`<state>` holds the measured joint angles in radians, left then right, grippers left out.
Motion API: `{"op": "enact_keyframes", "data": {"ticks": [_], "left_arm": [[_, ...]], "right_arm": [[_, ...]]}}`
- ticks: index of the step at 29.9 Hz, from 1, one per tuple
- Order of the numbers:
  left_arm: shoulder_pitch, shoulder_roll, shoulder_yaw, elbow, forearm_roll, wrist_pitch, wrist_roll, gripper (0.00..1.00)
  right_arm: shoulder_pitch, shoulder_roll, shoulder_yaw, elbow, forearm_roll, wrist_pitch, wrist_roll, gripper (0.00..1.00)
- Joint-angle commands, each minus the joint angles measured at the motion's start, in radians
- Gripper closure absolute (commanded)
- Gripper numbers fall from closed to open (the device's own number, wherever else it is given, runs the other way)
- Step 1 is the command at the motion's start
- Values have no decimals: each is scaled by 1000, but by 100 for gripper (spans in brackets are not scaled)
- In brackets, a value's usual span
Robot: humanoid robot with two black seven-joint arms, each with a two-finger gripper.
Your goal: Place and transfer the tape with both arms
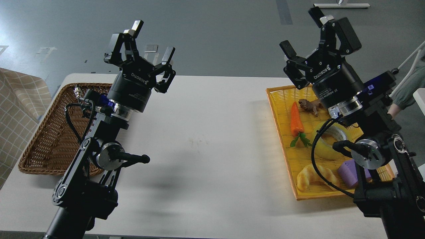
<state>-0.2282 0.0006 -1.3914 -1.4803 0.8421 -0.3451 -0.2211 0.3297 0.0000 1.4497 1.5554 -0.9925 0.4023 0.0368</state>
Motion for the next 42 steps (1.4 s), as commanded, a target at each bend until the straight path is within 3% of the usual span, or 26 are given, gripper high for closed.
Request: {"op": "enact_keyframes", "data": {"ticks": [1,42], "left_arm": [[7,1,0,0,0,-2,0,2],[20,-1,2,-1,0,2,0,2]], "right_arm": [[-1,0,0,0,0,0,0,0],[-31,0,0,6,0,1,2,0]]}}
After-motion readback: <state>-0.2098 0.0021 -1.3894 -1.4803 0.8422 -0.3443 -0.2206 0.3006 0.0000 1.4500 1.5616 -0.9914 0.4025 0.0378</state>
